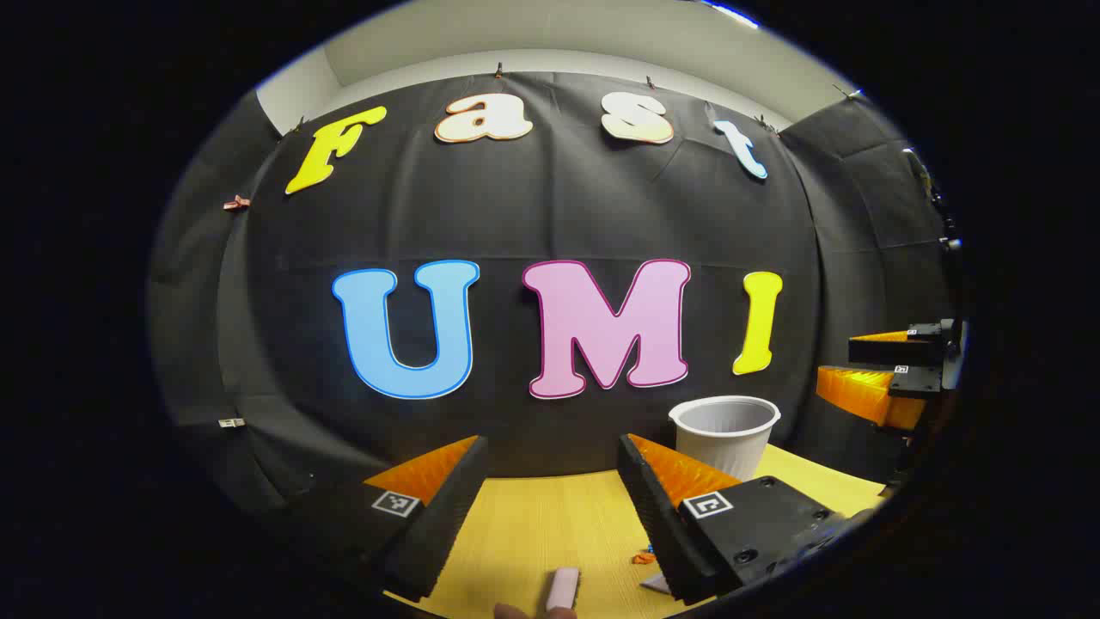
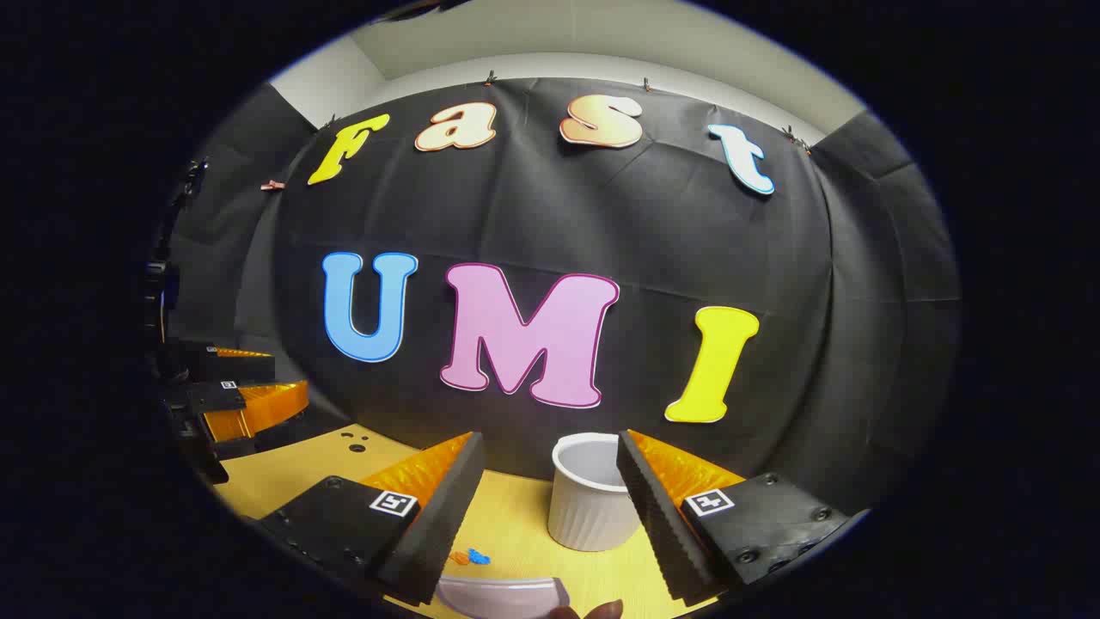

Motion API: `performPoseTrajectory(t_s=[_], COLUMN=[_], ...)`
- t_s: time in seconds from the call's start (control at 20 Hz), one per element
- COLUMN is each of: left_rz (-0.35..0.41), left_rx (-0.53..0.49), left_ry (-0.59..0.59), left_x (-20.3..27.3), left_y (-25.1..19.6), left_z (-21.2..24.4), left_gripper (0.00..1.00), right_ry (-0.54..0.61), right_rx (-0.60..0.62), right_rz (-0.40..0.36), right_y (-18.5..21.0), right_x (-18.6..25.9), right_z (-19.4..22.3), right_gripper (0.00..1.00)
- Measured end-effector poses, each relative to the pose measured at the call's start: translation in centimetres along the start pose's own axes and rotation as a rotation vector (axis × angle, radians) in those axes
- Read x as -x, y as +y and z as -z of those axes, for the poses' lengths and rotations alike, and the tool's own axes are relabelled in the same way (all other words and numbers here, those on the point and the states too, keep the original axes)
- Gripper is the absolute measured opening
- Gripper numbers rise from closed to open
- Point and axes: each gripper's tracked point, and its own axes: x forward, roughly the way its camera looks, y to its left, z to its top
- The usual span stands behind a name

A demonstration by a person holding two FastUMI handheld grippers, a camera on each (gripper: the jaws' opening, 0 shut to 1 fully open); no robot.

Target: Pick up the small broom and dustpan from the desktop, sweep the trash into the dustpan with the broom, and then empty the trash into the garbage bin.

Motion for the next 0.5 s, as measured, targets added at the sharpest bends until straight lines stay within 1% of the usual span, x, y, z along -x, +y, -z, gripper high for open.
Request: performPoseTrajectory(t_s=[0.45, 0.5], left_rz=[0.005, 0.006], left_rx=[0.01, 0.009], left_ry=[0.018, 0.02], left_x=[-0.02, 0.01], left_y=[-0.19, -0.21], left_z=[0.73, 0.65], left_gripper=[0.95, 0.95], right_ry=[0.005, 0.005], right_rx=[0.009, 0.01], right_rz=[-0.006, -0.003], right_y=[0.06, 0.03], right_x=[0.03, -0.05], right_z=[0.32, 0.34], right_gripper=[0.96, 0.97])
